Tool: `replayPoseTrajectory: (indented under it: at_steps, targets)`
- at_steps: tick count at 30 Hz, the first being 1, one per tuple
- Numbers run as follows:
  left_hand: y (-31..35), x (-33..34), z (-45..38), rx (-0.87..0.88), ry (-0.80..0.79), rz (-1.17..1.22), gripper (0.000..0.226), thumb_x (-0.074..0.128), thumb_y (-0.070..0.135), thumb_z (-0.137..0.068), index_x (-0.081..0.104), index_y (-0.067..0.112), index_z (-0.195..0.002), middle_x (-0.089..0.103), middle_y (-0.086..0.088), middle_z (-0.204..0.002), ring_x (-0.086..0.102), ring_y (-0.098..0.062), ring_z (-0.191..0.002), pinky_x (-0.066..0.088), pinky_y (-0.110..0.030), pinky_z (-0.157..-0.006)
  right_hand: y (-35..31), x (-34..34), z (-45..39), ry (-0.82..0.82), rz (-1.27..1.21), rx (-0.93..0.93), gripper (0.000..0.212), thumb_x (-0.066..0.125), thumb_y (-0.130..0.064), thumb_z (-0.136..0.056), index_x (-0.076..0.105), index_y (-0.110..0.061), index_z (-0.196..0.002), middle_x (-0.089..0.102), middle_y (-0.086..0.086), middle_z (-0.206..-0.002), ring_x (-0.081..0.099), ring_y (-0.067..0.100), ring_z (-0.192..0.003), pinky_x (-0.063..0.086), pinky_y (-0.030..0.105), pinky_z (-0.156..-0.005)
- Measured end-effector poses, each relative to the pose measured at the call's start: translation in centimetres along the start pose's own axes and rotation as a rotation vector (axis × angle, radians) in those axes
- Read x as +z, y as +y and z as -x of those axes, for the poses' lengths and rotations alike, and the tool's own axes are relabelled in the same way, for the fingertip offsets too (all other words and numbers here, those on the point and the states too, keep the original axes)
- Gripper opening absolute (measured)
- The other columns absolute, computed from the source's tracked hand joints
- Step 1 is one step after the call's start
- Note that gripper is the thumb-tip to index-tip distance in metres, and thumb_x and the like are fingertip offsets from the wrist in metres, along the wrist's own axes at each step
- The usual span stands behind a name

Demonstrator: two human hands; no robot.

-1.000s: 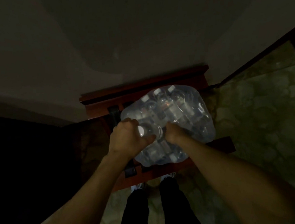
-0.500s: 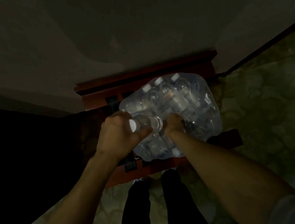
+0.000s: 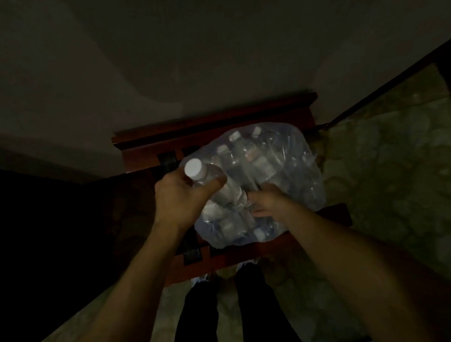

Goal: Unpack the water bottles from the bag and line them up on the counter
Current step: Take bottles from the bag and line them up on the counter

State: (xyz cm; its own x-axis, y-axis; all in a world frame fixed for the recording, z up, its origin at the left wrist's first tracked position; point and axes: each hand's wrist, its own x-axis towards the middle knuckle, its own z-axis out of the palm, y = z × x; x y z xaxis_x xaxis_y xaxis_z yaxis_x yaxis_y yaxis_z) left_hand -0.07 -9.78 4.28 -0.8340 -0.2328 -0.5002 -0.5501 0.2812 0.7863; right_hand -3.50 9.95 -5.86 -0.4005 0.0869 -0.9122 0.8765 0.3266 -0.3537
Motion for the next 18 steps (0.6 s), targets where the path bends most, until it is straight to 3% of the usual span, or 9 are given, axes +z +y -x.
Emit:
replayPoseTrajectory:
  at_steps: [2, 6, 8, 11, 14, 16, 18]
  targets:
    - [0.4, -0.5, 0.2, -0.019, 0.013, 0.098, 0.051, 0.087, 0.038, -0.068, 0.071, 0.015, -0.110, 0.075, 0.003, -0.102, 0.072, -0.010, -0.093, 0.060, -0.038, -0.085, 0.0, -0.6, 1.7, -0.062, -0.053, 0.022, 0.054, 0.080, -0.027, -0.077, 0.057, -0.011, -0.124, 0.065, 0.012, -0.115, 0.065, 0.024, -0.100, 0.059, 0.031, -0.069]
    - [1.3, -1.1, 0.8, -0.004, 0.039, 0.170, 0.044, 0.086, 0.037, -0.069, 0.072, 0.015, -0.104, 0.076, 0.004, -0.097, 0.073, -0.010, -0.091, 0.060, -0.039, -0.085, -0.9, -1.3, 4.9, -0.067, -0.096, -0.004, 0.043, 0.077, -0.039, -0.078, 0.058, -0.017, -0.110, 0.062, 0.007, -0.111, 0.062, 0.022, -0.098, 0.057, 0.031, -0.073]
    - [2.1, -1.3, 1.1, 0.003, 0.055, 0.179, 0.044, 0.086, 0.039, -0.070, 0.072, 0.016, -0.105, 0.075, 0.004, -0.098, 0.072, -0.010, -0.092, 0.060, -0.039, -0.085, -1.9, -1.7, 6.5, 0.006, -0.050, -0.045, 0.052, 0.077, -0.043, -0.075, 0.058, -0.016, -0.115, 0.062, 0.003, -0.111, 0.061, 0.019, -0.095, 0.054, 0.030, -0.069]
    - [3.3, -1.7, 1.9, 0.007, 0.050, 0.237, 0.050, 0.086, 0.039, -0.069, 0.069, 0.017, -0.111, 0.074, 0.005, -0.103, 0.070, -0.010, -0.096, 0.058, -0.039, -0.088, -3.3, -2.6, 9.6, 0.167, 0.164, -0.155, 0.050, 0.075, -0.048, -0.073, 0.055, -0.017, -0.106, 0.062, 0.000, -0.098, 0.060, 0.015, -0.085, 0.052, 0.030, -0.069]
    - [4.6, -2.5, 2.9, -0.010, 0.060, 0.369, 0.063, 0.086, 0.038, -0.069, 0.060, 0.017, -0.123, 0.069, 0.003, -0.111, 0.068, -0.013, -0.101, 0.057, -0.039, -0.090, -4.3, -3.9, 12.7, 0.246, 0.231, -0.232, 0.068, 0.071, -0.064, -0.050, 0.070, -0.016, -0.098, 0.073, 0.003, -0.092, 0.070, 0.022, -0.085, 0.059, 0.041, -0.080]
    - [5.9, -3.2, 3.7, -0.016, 0.032, 0.488, 0.053, 0.084, 0.032, -0.073, 0.062, 0.017, -0.120, 0.070, 0.001, -0.110, 0.068, -0.013, -0.099, 0.056, -0.038, -0.091, -5.1, -5.0, 14.6, 0.239, 0.237, -0.302, 0.055, 0.072, -0.063, -0.055, 0.076, -0.018, -0.087, 0.076, 0.003, -0.085, 0.073, 0.023, -0.082, 0.059, 0.048, -0.081]
    - [7.2, -4.0, 4.4, 0.005, -0.017, 0.583, 0.038, 0.081, 0.030, -0.077, 0.069, 0.018, -0.110, 0.074, -0.001, -0.104, 0.071, -0.015, -0.097, 0.056, -0.041, -0.093, -6.7, -5.7, 17.4, 0.233, 0.191, -0.342, 0.048, 0.071, -0.060, -0.064, 0.075, -0.020, -0.090, 0.076, 0.004, -0.090, 0.073, 0.024, -0.084, 0.059, 0.046, -0.080]
